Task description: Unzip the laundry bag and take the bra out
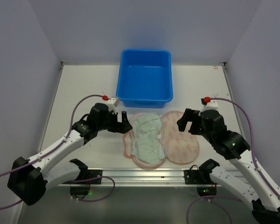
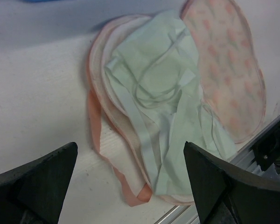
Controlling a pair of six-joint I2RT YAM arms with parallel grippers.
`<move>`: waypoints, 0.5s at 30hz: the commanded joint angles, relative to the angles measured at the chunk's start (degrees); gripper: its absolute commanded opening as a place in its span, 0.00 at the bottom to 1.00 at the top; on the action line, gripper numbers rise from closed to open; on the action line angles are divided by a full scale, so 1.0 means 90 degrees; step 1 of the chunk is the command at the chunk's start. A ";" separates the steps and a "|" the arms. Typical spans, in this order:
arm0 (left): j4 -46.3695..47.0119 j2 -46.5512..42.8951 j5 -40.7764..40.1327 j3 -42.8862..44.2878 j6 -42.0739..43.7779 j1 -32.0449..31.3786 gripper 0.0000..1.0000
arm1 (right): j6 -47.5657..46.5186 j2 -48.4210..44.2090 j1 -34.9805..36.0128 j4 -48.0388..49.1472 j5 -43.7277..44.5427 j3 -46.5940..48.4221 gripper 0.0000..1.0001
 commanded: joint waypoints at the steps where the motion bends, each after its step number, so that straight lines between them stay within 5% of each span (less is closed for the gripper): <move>1: 0.0418 0.0204 -0.0006 -0.0212 -0.0610 -0.0358 1.00 | -0.0262 -0.0036 -0.0018 0.0939 -0.1327 -0.0366 0.96; 15: 0.1737 0.1600 -0.0075 -0.0194 -0.1187 -0.1228 0.93 | -0.0281 0.0227 -0.0008 0.1741 -0.2220 -0.1050 0.97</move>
